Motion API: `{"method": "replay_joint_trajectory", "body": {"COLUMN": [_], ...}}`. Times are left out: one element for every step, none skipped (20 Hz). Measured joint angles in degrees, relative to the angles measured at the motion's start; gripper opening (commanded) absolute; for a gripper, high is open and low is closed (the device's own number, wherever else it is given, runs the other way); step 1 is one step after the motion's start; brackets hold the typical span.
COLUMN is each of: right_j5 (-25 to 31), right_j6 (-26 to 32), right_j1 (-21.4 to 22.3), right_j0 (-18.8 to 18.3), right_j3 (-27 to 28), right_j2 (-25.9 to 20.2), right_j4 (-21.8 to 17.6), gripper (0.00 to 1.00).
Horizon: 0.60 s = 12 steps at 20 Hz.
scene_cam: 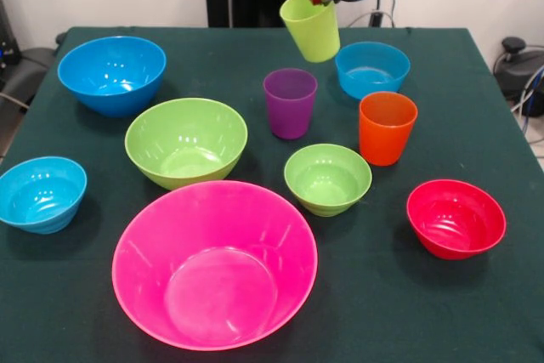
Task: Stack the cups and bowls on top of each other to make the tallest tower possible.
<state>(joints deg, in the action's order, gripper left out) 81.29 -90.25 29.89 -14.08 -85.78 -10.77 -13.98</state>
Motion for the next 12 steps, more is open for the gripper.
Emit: {"method": "replay_joint_trajectory", "body": {"right_j5": [0.4, 0.7, 1.1, 1.3, 1.9, 2.1, 2.3, 2.6, 2.9, 3.1, 3.3, 3.5], "right_j6": [0.0, 0.0, 0.0, 0.0, 0.0, 0.0, 0.0, 0.0, 0.0, 0.0, 0.0, 0.0], "right_j1": [0.0, 0.0, 0.0, 0.0, 0.0, 0.0, 0.0, 0.0, 0.0, 0.0, 0.0, 0.0], "right_j0": [0.0, 0.0, 0.0, 0.0, 0.0, 0.0, 0.0, 0.0, 0.0, 0.0, 0.0, 0.0], "right_j3": [0.3, 0.5, 0.7, 0.9, 1.3, 1.4, 1.5, 1.8, 2.0, 2.2, 2.4, 2.6], "right_j2": [0.0, 0.0, 0.0, 0.0, 0.0, 0.0, 0.0, 0.0, 0.0, 0.0, 0.0, 0.0], "right_j4": [0.0, 0.0, 0.0, 0.0, 0.0, 0.0, 0.0, 0.0, 0.0, 0.0, 0.0, 0.0], "gripper": [0.0, 0.0, 0.0, 0.0, 0.0, 0.0, 0.0, 0.0, 0.0, 0.0, 0.0, 0.0]}}
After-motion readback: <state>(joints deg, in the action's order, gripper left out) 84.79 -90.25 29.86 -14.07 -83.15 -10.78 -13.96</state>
